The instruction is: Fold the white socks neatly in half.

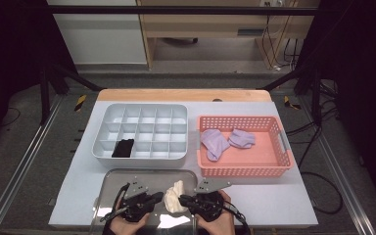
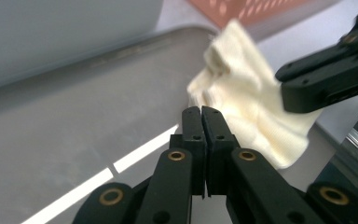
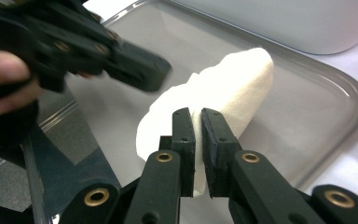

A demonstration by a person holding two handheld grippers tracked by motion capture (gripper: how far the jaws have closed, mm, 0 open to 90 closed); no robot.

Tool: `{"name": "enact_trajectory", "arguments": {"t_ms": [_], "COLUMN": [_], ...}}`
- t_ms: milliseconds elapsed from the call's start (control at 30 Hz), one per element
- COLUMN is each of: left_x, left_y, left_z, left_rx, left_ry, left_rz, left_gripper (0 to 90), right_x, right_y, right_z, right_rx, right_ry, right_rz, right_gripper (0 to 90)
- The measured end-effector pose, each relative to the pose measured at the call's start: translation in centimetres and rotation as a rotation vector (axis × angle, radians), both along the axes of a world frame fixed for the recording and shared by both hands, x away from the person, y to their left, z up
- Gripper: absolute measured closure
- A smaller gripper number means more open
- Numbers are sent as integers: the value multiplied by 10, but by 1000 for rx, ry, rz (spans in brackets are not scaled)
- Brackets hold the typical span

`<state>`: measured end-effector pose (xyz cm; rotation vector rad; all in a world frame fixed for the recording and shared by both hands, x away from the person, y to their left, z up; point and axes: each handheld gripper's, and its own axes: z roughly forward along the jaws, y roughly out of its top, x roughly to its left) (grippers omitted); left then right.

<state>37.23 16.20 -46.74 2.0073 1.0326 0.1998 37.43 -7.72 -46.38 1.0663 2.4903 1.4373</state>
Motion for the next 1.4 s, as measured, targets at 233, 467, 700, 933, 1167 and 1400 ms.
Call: {"name": "enact_trajectory", "arguments": {"t_ms": [233,467,700,933,1167,1400], "left_x": [0,-1,0,6,15,23], "left_y": [-5,-9,-11,-5,3,-17], "left_z": [-2,-4,-6,-3,20,29], "left_rx": [12,43,58,46,-19,8], "left_ry": [-15,-19,-14,-12,-73,-87], "left_rz": [4,-7,-17,-22,-35,-78], "left_gripper": [891,892,893,891,763,565], "right_x": [3,4,3,3,3,3], "right_y": [9,20,26,26,26,28], "right_z": [3,4,-2,-6,-6,-7], "right_rx": [-14,-17,-32,-42,-49,-54], "right_ry": [-4,-18,-5,-1,6,-11], "right_rz": [28,64,93,92,89,95], "right_gripper": [843,840,838,839,836,830]}}
